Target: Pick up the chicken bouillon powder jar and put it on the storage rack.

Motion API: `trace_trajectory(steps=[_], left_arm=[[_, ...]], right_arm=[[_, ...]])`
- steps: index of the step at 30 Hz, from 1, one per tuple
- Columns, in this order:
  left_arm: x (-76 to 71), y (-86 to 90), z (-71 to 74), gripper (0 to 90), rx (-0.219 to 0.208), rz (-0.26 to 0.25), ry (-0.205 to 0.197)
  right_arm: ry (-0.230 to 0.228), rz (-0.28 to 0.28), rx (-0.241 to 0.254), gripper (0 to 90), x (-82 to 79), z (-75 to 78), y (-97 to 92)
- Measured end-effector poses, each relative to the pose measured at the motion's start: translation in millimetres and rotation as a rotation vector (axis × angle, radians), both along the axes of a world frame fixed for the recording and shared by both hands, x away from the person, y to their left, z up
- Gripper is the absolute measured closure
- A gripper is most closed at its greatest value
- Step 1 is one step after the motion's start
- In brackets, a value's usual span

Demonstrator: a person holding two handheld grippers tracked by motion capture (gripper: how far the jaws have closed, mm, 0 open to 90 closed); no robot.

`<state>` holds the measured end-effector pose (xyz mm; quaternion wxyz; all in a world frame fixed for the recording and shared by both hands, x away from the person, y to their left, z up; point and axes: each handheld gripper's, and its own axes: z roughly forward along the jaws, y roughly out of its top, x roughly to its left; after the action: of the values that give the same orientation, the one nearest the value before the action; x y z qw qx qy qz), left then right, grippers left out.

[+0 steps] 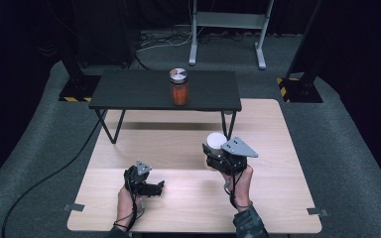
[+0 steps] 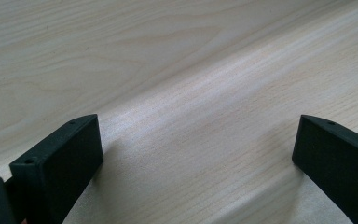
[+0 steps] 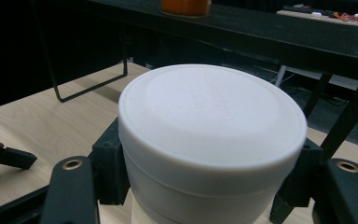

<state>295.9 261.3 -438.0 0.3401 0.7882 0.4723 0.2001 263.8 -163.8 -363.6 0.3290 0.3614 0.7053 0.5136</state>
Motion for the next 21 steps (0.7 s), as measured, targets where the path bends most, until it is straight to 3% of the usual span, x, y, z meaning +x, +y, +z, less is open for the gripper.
trace_trajectory(steps=[21], left_arm=[[0.0, 0.1, -0.2, 1.4, 0.000, -0.002, -0.002]], right_arm=[[-0.002, 0.019, 0.006, 33.2, 8.5, 25.0, -3.1]])
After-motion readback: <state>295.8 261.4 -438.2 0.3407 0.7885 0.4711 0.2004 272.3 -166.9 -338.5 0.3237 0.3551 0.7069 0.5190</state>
